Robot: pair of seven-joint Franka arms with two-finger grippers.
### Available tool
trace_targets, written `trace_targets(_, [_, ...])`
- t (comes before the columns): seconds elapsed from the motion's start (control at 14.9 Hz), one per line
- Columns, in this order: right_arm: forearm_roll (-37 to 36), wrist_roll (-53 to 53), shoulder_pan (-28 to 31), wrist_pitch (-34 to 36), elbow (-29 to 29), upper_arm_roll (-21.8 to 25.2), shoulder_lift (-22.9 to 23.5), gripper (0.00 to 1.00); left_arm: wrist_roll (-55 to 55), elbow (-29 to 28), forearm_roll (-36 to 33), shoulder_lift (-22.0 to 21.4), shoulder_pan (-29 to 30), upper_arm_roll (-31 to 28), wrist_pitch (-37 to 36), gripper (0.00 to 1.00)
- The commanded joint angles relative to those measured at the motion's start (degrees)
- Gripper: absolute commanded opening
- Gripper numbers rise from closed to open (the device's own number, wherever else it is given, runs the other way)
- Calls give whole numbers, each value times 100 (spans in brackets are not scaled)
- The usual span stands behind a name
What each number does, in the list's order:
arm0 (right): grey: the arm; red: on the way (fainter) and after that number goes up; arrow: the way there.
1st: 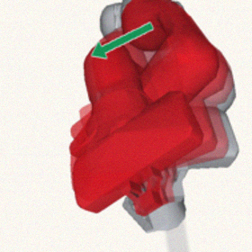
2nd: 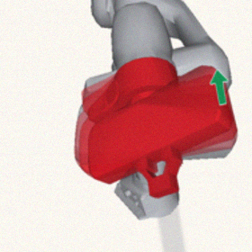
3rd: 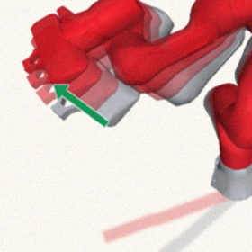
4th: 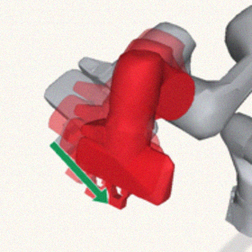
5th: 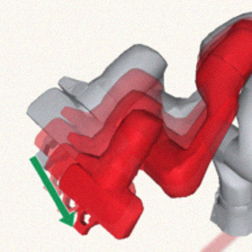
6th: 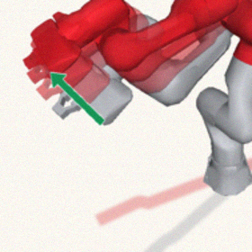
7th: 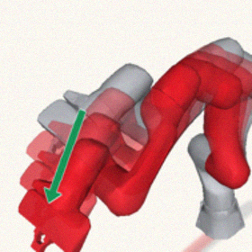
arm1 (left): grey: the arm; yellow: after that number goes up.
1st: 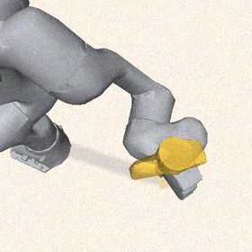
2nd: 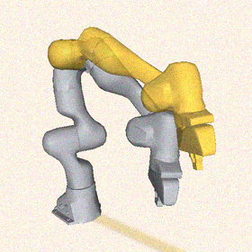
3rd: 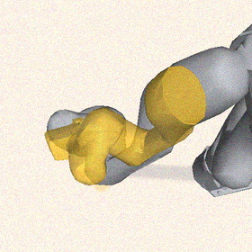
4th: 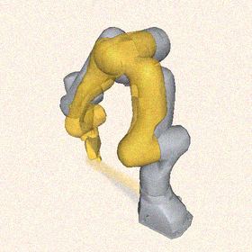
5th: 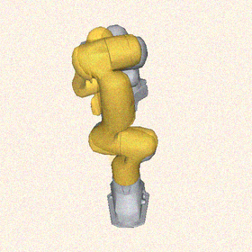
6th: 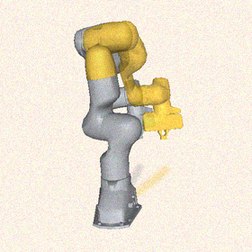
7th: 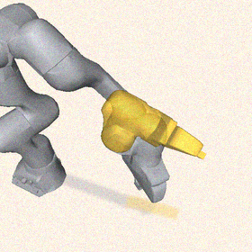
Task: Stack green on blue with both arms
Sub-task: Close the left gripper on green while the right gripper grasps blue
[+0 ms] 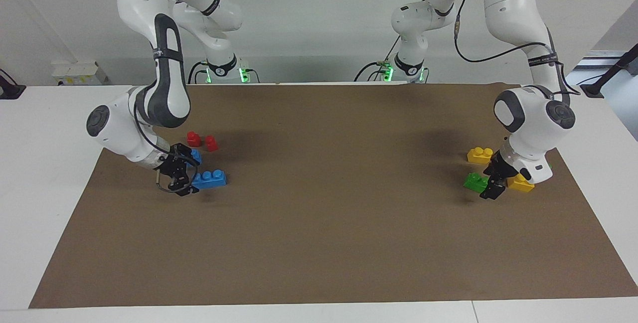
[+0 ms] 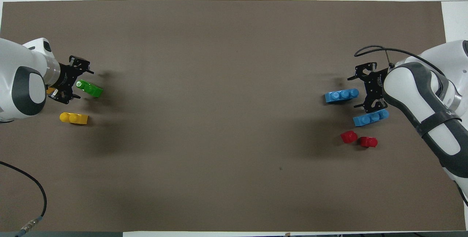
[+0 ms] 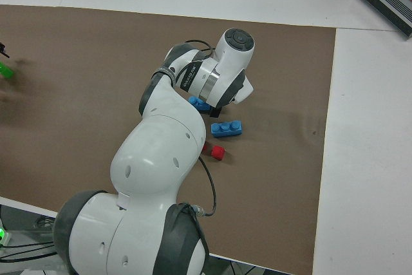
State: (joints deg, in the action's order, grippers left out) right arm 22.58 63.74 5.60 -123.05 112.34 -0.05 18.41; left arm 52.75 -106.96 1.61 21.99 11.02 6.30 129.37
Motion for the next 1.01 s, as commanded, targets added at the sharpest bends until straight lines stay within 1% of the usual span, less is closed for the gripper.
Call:
trace_targets(0.0, [281, -248, 20, -438, 305, -22, -65, 100, 104, -80, -20, 7, -3, 2, 159, 100])
trace_targets(0.13, [282, -266, -15, -553, 368, -22, -39, 100, 104, -89, -20, 7, -3, 2, 168, 100])
trace_targets(0.27, [282, -266, -15, -563, 377, -22, -30, 98, 104, -132, -20, 7, -3, 2, 220, 100])
trace_targets(0.34, [290, -266, -15, -554, 377, -22, -30, 96, 121, -159, -20, 7, -3, 2, 238, 100])
trace_targets(0.4, [282, -266, -15, -554, 385, -22, -30, 91, 121, -168, -20, 7, -3, 2, 264, 100])
trace_targets(0.47, [290, -275, -7, -554, 403, -22, -30, 86, 121, -176, -20, 7, -3, 2, 264, 97])
trace_targets(0.54, [290, -275, -7, -545, 403, -22, -30, 78, 121, -176, -20, 7, -3, 2, 264, 86])
trace_targets(0.61, [308, -275, 2, -536, 403, -22, -30, 69, 121, -176, -20, 7, -3, 2, 264, 73])
trace_targets(0.67, [430, -266, -6, -527, 403, -22, -39, 57, 112, -176, -29, 7, -12, 2, 264, 61])
trace_targets(0.74, [509, -257, -7, -519, 403, -13, -39, 43, 104, -159, -90, 7, -12, 2, 264, 38])
trace_targets(0.81, [510, -248, -7, -527, 403, -13, -39, 39, 104, -168, -108, 7, -21, 2, 264, 23])
trace_targets(0.87, [510, -248, -7, -519, 403, -13, -39, 32, 104, -168, -108, 7, -21, 2, 256, 6])
trace_targets(0.94, [510, -257, 11, -510, 394, -13, -39, 25, 104, -150, -117, 7, -30, 2, 264, 0])
